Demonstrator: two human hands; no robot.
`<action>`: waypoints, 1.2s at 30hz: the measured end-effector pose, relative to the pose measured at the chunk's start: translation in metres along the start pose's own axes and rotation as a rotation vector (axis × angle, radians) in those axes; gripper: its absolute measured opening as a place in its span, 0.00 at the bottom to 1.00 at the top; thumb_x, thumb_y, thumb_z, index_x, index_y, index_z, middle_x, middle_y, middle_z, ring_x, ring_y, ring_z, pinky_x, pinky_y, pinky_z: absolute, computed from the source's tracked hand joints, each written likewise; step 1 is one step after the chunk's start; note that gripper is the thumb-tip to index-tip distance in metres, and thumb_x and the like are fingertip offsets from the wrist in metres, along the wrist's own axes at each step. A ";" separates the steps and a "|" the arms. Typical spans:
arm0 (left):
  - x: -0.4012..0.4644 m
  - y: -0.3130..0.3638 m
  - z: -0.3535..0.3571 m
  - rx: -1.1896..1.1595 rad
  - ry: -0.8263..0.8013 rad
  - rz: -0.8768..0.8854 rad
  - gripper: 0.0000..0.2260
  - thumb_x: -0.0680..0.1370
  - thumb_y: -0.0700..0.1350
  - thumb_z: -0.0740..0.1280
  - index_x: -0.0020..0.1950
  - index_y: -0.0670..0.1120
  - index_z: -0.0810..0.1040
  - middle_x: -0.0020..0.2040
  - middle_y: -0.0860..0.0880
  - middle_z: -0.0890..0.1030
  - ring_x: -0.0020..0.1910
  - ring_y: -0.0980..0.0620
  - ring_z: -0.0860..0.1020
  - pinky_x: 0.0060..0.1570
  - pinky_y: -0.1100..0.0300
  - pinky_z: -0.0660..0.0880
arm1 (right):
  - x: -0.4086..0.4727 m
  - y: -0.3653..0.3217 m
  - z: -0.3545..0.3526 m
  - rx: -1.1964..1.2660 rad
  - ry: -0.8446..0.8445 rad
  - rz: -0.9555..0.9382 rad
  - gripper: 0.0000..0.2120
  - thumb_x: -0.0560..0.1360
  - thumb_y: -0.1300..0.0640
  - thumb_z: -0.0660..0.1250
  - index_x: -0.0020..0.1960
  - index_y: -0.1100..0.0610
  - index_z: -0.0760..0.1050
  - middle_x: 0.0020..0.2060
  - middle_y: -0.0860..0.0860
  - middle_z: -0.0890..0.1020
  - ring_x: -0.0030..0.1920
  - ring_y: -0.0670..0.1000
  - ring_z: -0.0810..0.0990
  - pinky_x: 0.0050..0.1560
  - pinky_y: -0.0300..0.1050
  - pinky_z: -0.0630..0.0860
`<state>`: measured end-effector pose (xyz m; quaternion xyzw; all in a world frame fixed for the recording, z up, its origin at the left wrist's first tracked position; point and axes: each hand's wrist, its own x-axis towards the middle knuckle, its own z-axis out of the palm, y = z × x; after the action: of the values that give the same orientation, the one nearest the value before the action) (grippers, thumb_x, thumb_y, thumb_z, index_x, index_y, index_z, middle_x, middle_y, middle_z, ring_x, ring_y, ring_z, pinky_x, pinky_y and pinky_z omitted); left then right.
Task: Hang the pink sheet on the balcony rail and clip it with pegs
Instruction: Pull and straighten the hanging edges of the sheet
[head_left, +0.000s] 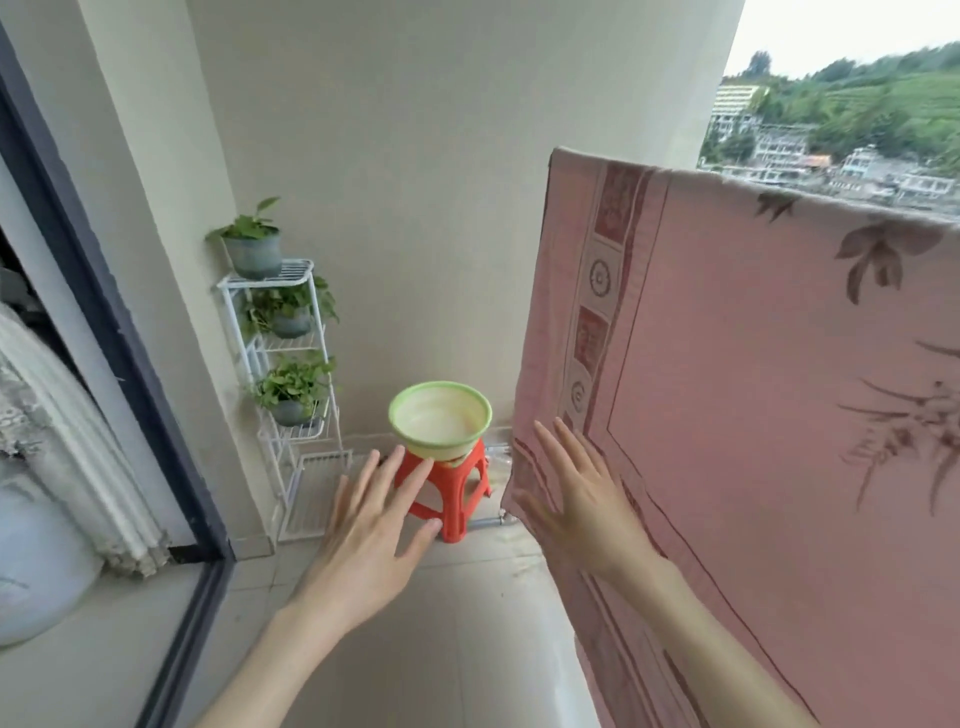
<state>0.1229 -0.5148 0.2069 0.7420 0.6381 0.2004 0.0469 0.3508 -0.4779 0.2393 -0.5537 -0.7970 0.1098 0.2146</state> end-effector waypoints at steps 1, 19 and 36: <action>0.024 -0.011 0.006 -0.024 0.005 0.010 0.40 0.65 0.74 0.33 0.74 0.59 0.43 0.77 0.53 0.41 0.70 0.59 0.33 0.69 0.57 0.35 | 0.024 0.005 0.003 -0.003 -0.003 0.010 0.34 0.77 0.40 0.58 0.76 0.45 0.44 0.77 0.47 0.47 0.76 0.48 0.43 0.74 0.46 0.46; 0.498 -0.081 0.047 -0.196 -0.043 0.326 0.37 0.67 0.73 0.39 0.74 0.60 0.48 0.77 0.56 0.45 0.74 0.58 0.38 0.70 0.61 0.37 | 0.461 0.077 -0.054 -0.357 0.247 0.081 0.29 0.79 0.45 0.56 0.76 0.51 0.51 0.77 0.53 0.52 0.76 0.54 0.46 0.74 0.52 0.45; 0.844 -0.018 0.014 -0.796 0.143 0.648 0.17 0.79 0.46 0.60 0.68 0.47 0.69 0.67 0.50 0.71 0.66 0.54 0.68 0.66 0.60 0.64 | 0.692 0.134 -0.129 -0.698 0.516 0.501 0.09 0.79 0.57 0.56 0.44 0.58 0.72 0.40 0.53 0.78 0.46 0.58 0.78 0.39 0.46 0.65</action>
<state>0.2002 0.3062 0.3884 0.8105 0.2514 0.4822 0.2176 0.3188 0.2061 0.4499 -0.7760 -0.5497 -0.2557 0.1738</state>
